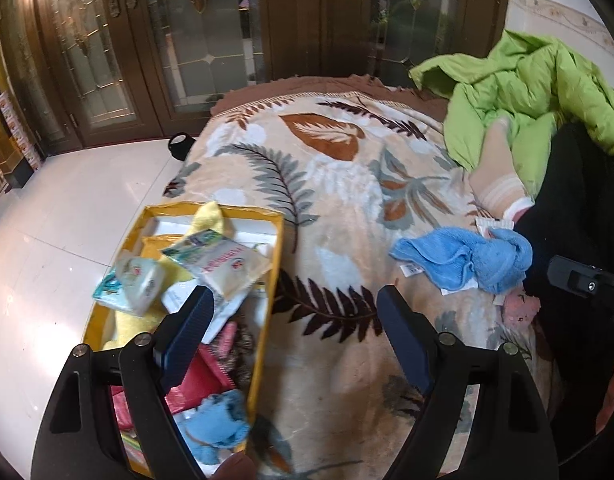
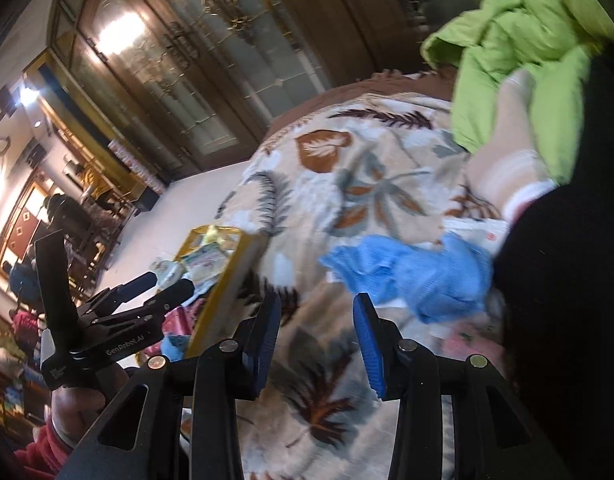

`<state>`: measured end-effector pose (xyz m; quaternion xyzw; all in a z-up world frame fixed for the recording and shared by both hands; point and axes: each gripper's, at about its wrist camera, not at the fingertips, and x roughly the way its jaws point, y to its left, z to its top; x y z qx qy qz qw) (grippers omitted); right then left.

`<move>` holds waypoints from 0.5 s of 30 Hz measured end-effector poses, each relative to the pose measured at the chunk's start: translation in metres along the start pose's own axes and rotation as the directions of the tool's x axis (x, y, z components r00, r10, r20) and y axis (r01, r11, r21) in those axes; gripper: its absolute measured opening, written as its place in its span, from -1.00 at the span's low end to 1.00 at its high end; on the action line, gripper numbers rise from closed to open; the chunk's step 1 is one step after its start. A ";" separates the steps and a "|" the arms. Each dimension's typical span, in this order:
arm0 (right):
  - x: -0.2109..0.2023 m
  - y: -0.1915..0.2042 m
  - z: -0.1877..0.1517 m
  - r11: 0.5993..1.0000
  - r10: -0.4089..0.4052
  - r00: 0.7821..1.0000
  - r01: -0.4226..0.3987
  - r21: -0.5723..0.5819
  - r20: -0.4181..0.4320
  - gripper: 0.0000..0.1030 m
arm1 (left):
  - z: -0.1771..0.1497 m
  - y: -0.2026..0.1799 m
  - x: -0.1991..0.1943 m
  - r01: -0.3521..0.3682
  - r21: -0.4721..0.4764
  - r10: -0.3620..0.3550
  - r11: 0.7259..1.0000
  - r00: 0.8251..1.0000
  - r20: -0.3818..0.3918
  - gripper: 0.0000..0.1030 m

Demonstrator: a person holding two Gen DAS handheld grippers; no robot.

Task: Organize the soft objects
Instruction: 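Close the left gripper on the blue towel while the right gripper approaches it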

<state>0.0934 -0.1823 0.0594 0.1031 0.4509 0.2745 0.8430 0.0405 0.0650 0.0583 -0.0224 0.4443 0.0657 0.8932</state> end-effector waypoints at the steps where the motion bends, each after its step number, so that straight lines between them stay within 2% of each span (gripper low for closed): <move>1: -0.001 -0.004 -0.001 1.000 -0.005 1.000 0.005 0.007 -0.001 -0.21 | 0.000 -0.004 0.002 0.003 0.006 -0.003 1.000 1.000 -0.004 0.63; 6: -0.004 -0.025 -0.005 0.999 -0.028 1.000 0.028 0.046 -0.003 -0.21 | -0.001 -0.017 0.015 0.012 0.031 -0.011 0.999 1.000 -0.029 0.63; 11: -0.006 -0.039 -0.004 0.995 -0.064 0.998 0.064 0.073 0.001 -0.20 | 0.001 -0.027 0.036 0.071 0.014 -0.070 0.997 0.993 -0.093 0.63; 15: -0.009 -0.047 -0.001 0.992 -0.092 0.996 0.091 0.082 0.011 -0.11 | 0.004 -0.039 0.049 0.103 0.016 -0.100 0.995 0.987 -0.129 0.63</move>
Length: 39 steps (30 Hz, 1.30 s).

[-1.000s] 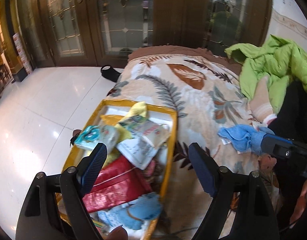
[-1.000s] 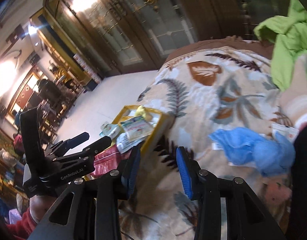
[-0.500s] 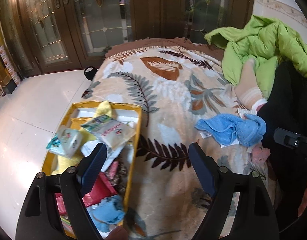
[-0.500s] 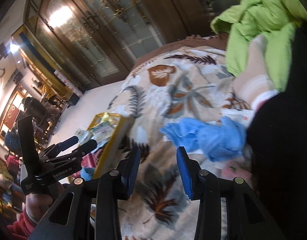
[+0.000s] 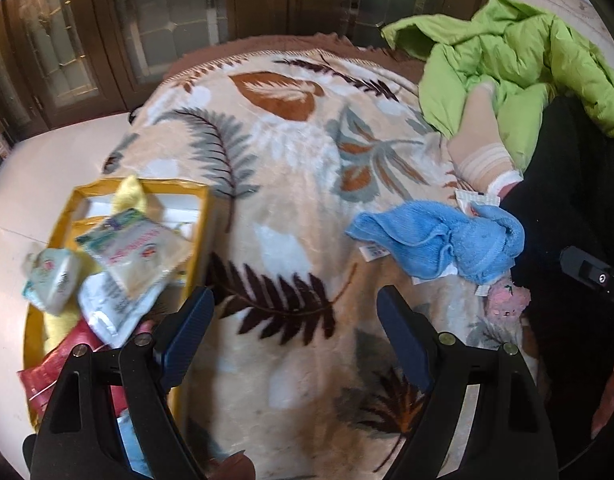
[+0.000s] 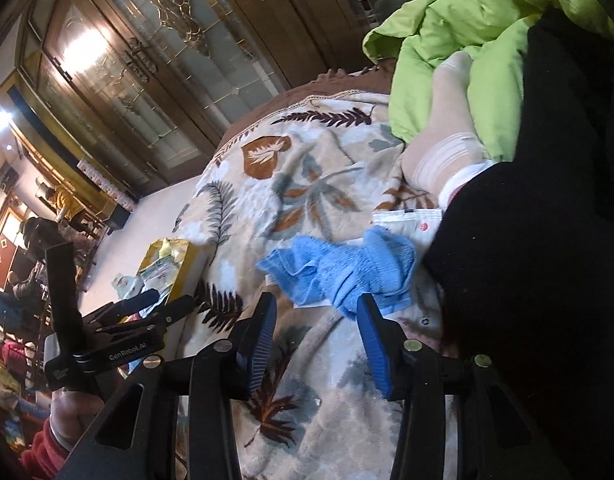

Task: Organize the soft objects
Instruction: 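Close the left gripper on the blue towel while the right gripper approaches it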

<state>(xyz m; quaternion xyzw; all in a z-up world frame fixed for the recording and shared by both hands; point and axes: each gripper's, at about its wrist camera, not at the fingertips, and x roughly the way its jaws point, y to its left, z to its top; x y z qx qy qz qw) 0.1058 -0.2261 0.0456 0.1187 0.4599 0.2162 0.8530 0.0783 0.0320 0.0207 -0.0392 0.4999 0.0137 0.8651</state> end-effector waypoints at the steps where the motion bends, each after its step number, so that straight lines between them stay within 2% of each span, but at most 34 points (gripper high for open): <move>1: 0.001 -0.002 0.001 1.000 -0.002 1.000 0.002 0.008 0.000 -0.11 | 0.001 -0.003 0.003 0.005 0.004 -0.005 1.000 1.000 -0.005 0.63; 8: 0.004 -0.018 0.004 0.997 0.017 1.000 -0.017 0.073 -0.008 -0.07 | 0.006 -0.028 0.017 0.082 0.040 -0.081 0.996 0.996 -0.031 0.63; 12: 0.004 -0.024 0.006 0.994 0.042 0.999 -0.040 0.106 -0.009 -0.05 | 0.012 -0.053 0.023 0.185 0.116 -0.183 0.976 0.983 -0.031 0.66; 16: -0.001 -0.027 0.008 0.992 0.044 0.999 -0.045 0.120 0.008 -0.05 | 0.019 -0.086 0.031 0.292 0.240 -0.288 0.926 0.956 -0.053 0.69; 19: -0.008 -0.032 0.010 0.990 0.044 0.999 -0.047 0.132 0.025 -0.03 | 0.024 -0.110 0.036 0.351 0.344 -0.349 0.871 0.935 -0.071 0.69; 23: -0.013 -0.039 0.013 0.988 0.041 0.998 -0.046 0.149 0.038 0.04 | 0.031 -0.132 0.048 0.392 0.425 -0.389 0.816 0.916 -0.098 0.69; 25: -0.012 -0.043 0.014 0.986 0.038 0.999 -0.044 0.159 0.037 0.04 | 0.031 -0.139 0.057 0.417 0.454 -0.401 0.788 0.906 -0.136 0.69; 27: -0.011 -0.045 0.013 0.985 0.035 0.999 -0.040 0.165 0.034 0.04 | 0.027 -0.150 0.071 0.413 0.490 -0.367 0.768 0.910 -0.191 0.69; 29: -0.009 -0.047 0.013 0.986 0.033 0.999 -0.037 0.162 0.027 0.04 | 0.022 -0.157 0.082 0.391 0.508 -0.325 0.767 0.920 -0.218 0.69; 31: -0.007 -0.045 0.013 0.989 0.023 1.000 -0.024 0.145 0.009 0.04 | 0.021 -0.155 0.088 0.388 0.479 -0.321 0.787 0.921 -0.219 0.69; 32: -0.006 -0.044 0.012 0.991 0.014 1.000 -0.015 0.135 0.005 0.03 | 0.022 -0.153 0.085 0.393 0.463 -0.336 0.795 0.920 -0.202 0.60; 33: -0.005 -0.043 0.011 0.993 -0.001 1.000 0.001 0.121 0.000 0.02 | 0.023 -0.150 0.084 0.398 0.446 -0.346 0.802 0.917 -0.196 0.26; 34: -0.003 -0.041 0.010 0.994 -0.022 1.000 0.023 0.107 -0.008 0.00 | 0.025 -0.147 0.082 0.401 0.430 -0.353 0.809 0.916 -0.191 0.11; 37: 0.006 -0.037 0.008 0.995 -0.068 0.997 0.071 0.076 -0.040 -0.01 | 0.029 -0.134 0.075 0.372 0.402 -0.338 0.837 0.928 -0.155 -0.11; 38: 0.007 -0.036 0.007 0.994 -0.075 0.996 0.078 0.074 -0.045 -0.01 | 0.030 -0.129 0.073 0.373 0.389 -0.343 0.842 0.928 -0.148 -0.22; 39: 0.010 -0.036 0.005 0.994 -0.084 0.995 0.088 0.071 -0.056 -0.01 | 0.031 -0.125 0.071 0.373 0.373 -0.346 0.850 0.928 -0.138 -0.23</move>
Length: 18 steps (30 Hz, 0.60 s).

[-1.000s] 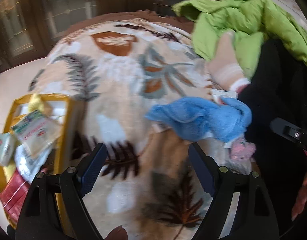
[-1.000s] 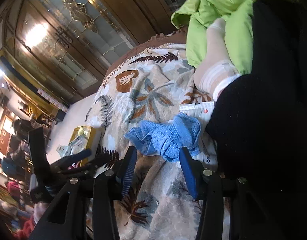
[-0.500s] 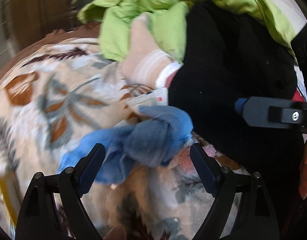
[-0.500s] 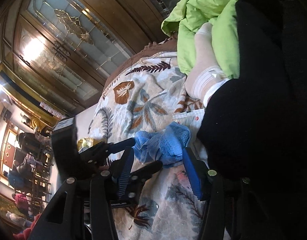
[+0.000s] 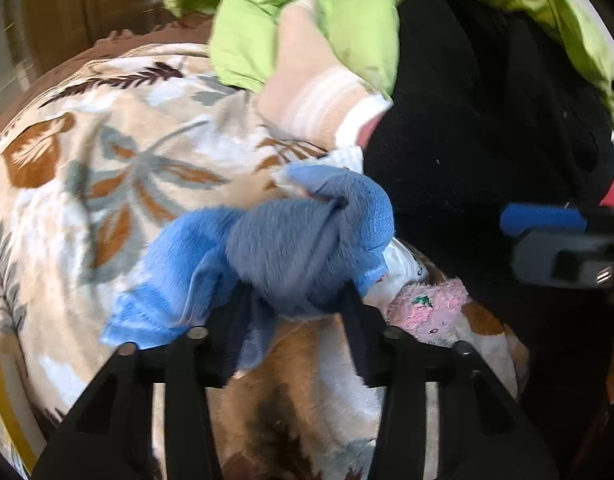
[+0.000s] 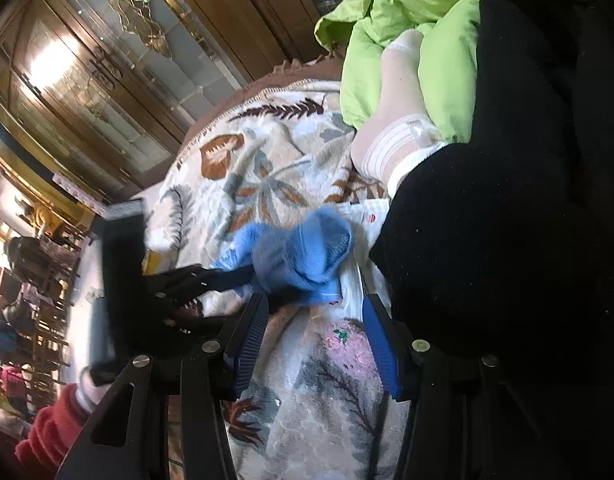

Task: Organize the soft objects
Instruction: 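Close the left gripper on the blue towel while the right gripper approaches it, then lift the blue towel with the left gripper while the right gripper grasps a pink fuzzy item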

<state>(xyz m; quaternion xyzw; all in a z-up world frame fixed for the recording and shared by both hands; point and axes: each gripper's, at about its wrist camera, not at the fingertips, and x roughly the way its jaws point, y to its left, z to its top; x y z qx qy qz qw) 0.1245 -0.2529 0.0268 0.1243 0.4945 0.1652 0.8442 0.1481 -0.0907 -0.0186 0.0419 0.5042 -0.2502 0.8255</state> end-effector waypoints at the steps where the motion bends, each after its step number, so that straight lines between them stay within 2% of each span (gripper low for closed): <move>1: 0.004 0.002 -0.001 1.000 -0.013 1.000 0.013 -0.011 -0.021 -0.01 | -0.001 0.003 -0.003 -0.003 -0.015 0.003 1.000 1.000 0.006 -0.23; 5: 0.030 0.021 -0.017 0.988 -0.071 0.991 0.054 -0.142 -0.118 -0.01 | -0.009 0.021 -0.018 -0.006 -0.093 0.010 0.996 0.999 0.040 -0.27; 9: 0.052 0.029 -0.028 0.955 -0.203 0.971 0.167 -0.243 -0.127 -0.01 | -0.018 0.034 -0.024 -0.018 -0.127 0.024 0.992 0.999 0.047 -0.32; 11: 0.063 0.028 -0.031 0.932 -0.269 0.954 0.224 -0.285 -0.130 -0.05 | -0.022 0.038 -0.026 -0.018 -0.145 0.025 0.989 0.998 0.051 -0.45; 12: 0.066 0.028 -0.031 0.922 -0.286 0.951 0.238 -0.306 -0.121 -0.05 | -0.024 0.040 -0.026 -0.019 -0.152 0.027 0.988 0.998 0.052 -0.53; 15: 0.077 0.032 -0.033 0.898 -0.331 0.934 0.267 -0.350 -0.136 -0.12 | -0.024 0.044 -0.023 -0.017 -0.170 0.025 0.985 0.999 0.045 -0.55; 17: 0.080 0.037 -0.037 0.884 -0.347 0.926 0.270 -0.382 -0.147 -0.45 | -0.024 0.042 -0.022 -0.017 -0.165 0.025 0.986 0.999 0.045 -0.55; 18: 0.081 0.037 -0.040 0.891 -0.335 0.928 0.255 -0.376 -0.164 -0.45 | -0.024 0.039 -0.023 -0.016 -0.149 0.024 0.989 0.998 0.052 -0.55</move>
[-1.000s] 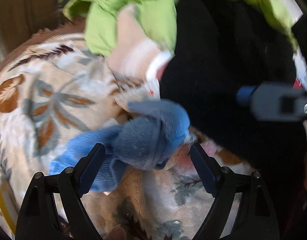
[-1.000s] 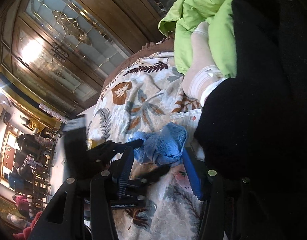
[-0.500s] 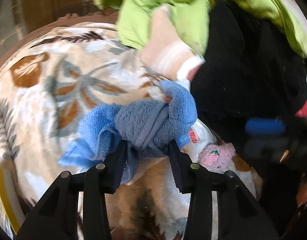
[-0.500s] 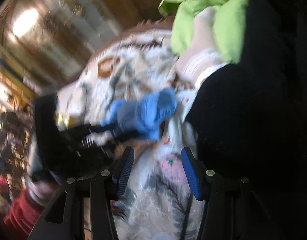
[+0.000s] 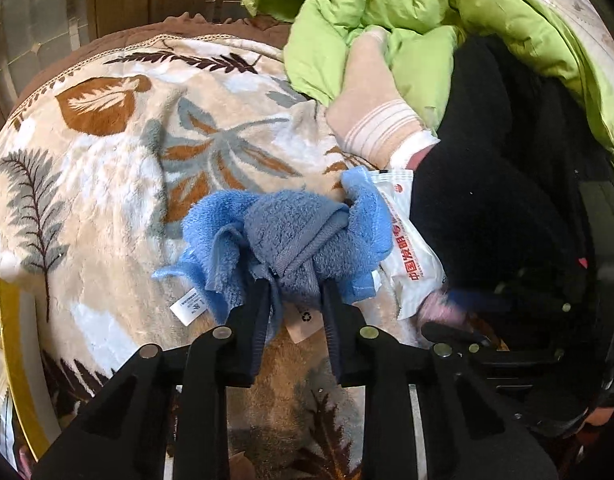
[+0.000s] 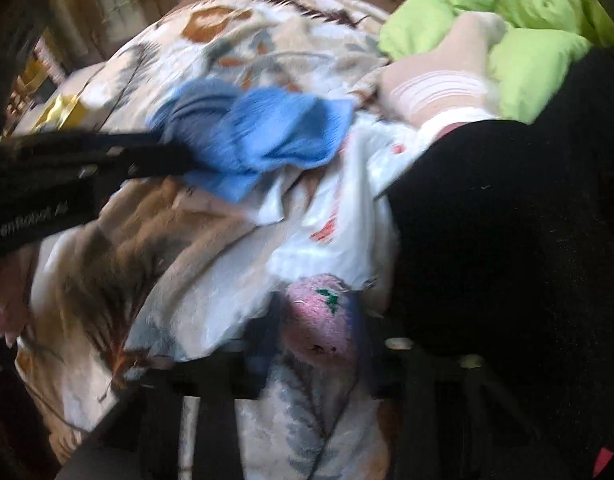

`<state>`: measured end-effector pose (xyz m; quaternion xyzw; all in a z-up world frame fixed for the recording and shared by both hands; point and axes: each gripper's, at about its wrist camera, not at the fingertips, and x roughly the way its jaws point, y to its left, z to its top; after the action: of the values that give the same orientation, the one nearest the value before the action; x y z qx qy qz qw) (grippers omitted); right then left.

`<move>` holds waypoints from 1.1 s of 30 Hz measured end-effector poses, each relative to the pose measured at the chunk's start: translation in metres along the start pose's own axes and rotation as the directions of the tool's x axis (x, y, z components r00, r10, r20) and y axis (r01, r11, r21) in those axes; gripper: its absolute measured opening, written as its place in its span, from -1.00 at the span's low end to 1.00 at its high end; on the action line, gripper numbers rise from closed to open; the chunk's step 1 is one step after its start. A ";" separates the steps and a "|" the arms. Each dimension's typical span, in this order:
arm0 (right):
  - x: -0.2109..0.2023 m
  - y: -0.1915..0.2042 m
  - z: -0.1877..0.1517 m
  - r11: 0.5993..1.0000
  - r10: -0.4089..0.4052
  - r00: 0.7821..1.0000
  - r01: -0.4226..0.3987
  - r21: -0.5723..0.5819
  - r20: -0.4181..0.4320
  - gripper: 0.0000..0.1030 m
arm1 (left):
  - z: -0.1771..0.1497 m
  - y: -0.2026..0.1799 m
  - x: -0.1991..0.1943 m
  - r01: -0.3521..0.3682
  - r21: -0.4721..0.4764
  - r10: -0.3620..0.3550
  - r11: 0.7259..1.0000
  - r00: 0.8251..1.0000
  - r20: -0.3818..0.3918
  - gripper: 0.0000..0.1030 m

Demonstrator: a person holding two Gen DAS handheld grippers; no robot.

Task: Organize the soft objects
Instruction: 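Lift the blue towel with the left gripper while the right gripper grasps a pink fuzzy item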

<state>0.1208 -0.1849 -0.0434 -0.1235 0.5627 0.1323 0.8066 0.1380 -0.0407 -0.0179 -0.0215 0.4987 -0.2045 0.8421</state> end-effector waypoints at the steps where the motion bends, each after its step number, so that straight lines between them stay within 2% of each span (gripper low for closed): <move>1: -0.001 0.000 -0.002 1.000 -0.002 1.000 0.002 0.003 0.005 -0.45 | 0.000 -0.003 -0.002 0.001 0.013 -0.001 1.000 1.000 0.012 -0.55; 2: -0.002 -0.002 -0.003 1.000 0.001 1.000 -0.001 0.008 0.009 -0.46 | 0.001 -0.006 -0.006 0.009 0.032 -0.010 0.999 0.999 0.032 -0.52; 4: -0.006 -0.007 -0.006 0.999 0.034 0.999 -0.034 0.039 0.013 -0.46 | 0.003 -0.012 -0.010 0.022 0.063 -0.024 0.998 0.999 0.032 -0.01; 5: -0.008 -0.008 -0.007 0.998 0.047 0.999 -0.048 0.047 0.014 -0.46 | 0.005 -0.015 -0.010 0.026 0.084 -0.029 0.996 0.999 0.028 0.49; 6: -0.009 -0.009 -0.008 0.996 0.068 0.998 -0.068 0.056 0.011 -0.46 | 0.008 -0.020 -0.011 0.032 0.115 -0.035 0.993 0.999 0.024 0.63; 10: -0.011 -0.010 -0.010 0.986 0.137 0.991 -0.137 0.092 0.012 -0.46 | 0.016 -0.033 -0.005 -0.012 0.225 0.011 0.974 1.000 0.006 0.63; 12: -0.011 -0.009 -0.010 0.977 0.184 0.983 -0.184 0.104 0.007 -0.46 | 0.021 -0.038 -0.001 -0.011 0.268 0.012 0.963 1.000 -0.003 0.63; 17: -0.004 -0.009 -0.008 0.974 0.191 0.982 -0.189 0.122 0.001 -0.44 | 0.028 -0.043 0.030 -0.010 0.349 0.046 0.937 0.994 -0.096 0.63; 19: -0.003 -0.011 -0.008 0.972 0.198 0.980 -0.196 0.132 0.001 -0.41 | 0.025 -0.042 0.044 -0.058 0.381 0.105 0.923 0.989 -0.103 0.34; 20: -0.003 -0.011 -0.008 0.972 0.198 0.980 -0.196 0.132 0.000 -0.41 | 0.023 -0.040 0.049 -0.081 0.387 0.131 0.918 0.986 -0.104 -0.05; 21: -0.003 -0.012 -0.008 0.971 0.201 0.980 -0.199 0.136 0.002 -0.41 | 0.023 -0.037 0.048 -0.073 0.368 0.116 0.927 0.988 -0.098 -0.13; 23: -0.004 -0.013 -0.009 0.968 0.206 0.978 -0.205 0.144 0.008 -0.41 | 0.025 -0.027 0.041 -0.039 0.298 0.069 0.954 0.993 -0.091 -0.42; 25: -0.007 -0.016 -0.010 0.964 0.213 0.977 -0.214 0.159 0.024 -0.41 | 0.025 -0.020 0.032 -0.038 0.256 0.056 0.966 0.996 -0.063 -0.50; 26: -0.008 -0.016 -0.010 0.963 0.213 0.977 -0.215 0.162 0.029 -0.41 | 0.025 -0.019 0.030 -0.039 0.243 0.054 0.969 0.997 -0.054 -0.61; 33: -0.029 -0.008 -0.017 0.960 0.228 0.970 -0.238 0.146 0.079 -0.45 | 0.013 -0.011 -0.008 -0.034 0.146 0.027 0.989 0.999 0.047 -0.64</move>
<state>0.0991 -0.2006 -0.0218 0.0108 0.5568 0.1861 0.8095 0.1422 -0.0499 -0.0024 0.0436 0.4633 -0.2273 0.8555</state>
